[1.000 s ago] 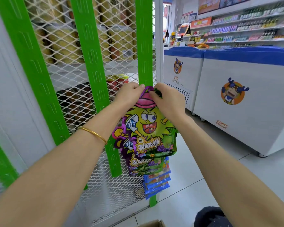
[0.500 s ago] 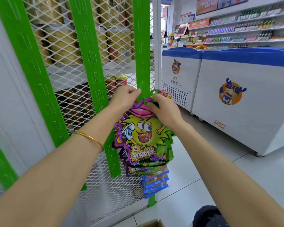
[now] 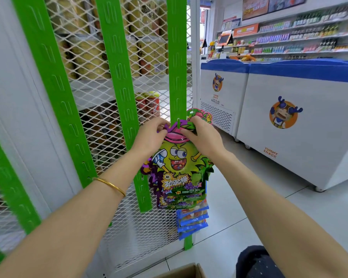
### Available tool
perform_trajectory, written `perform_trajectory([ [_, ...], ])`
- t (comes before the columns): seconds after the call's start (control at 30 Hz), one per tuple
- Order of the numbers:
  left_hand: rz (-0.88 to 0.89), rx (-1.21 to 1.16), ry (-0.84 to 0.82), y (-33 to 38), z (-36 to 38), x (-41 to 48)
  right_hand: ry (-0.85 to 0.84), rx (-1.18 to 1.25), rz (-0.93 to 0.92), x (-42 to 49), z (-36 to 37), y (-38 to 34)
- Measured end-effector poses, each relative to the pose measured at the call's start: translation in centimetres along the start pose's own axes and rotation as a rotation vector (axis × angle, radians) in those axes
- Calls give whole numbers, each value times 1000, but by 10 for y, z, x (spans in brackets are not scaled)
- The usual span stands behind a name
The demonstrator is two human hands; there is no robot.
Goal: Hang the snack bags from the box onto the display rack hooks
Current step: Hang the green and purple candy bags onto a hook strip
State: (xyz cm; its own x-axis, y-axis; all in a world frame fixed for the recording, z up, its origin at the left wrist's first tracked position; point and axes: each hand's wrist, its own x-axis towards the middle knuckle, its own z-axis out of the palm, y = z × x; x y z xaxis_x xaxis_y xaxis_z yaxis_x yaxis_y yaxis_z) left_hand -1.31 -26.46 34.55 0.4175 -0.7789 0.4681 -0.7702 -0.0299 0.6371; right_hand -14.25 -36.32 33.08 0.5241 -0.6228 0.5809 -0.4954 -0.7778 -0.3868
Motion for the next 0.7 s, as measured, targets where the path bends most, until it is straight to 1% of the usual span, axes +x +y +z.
perform_trajectory([
  [0.23,-4,43,4,-1,1,-6,6,-45,6,-1,6,0],
  [0.37,41,77,38,-1,-2,-15,31,9,12,-6,5,2],
  [0.43,110,183,116,-5,-2,-23,113,-33,29,-15,2,3],
  [0.5,181,284,229,-10,-3,-38,268,-66,63,-32,-2,3],
  [0.57,240,301,308,-17,-1,-64,409,-38,31,-58,-1,4],
  [0.6,261,294,320,-24,3,-81,433,14,-7,-75,4,5],
  [0.63,264,282,305,-32,7,-100,396,87,-33,-95,12,6],
  [0.67,258,272,271,-43,14,-120,302,153,-33,-114,22,8],
  [0.7,238,260,219,-56,21,-139,160,197,-10,-132,34,11],
])
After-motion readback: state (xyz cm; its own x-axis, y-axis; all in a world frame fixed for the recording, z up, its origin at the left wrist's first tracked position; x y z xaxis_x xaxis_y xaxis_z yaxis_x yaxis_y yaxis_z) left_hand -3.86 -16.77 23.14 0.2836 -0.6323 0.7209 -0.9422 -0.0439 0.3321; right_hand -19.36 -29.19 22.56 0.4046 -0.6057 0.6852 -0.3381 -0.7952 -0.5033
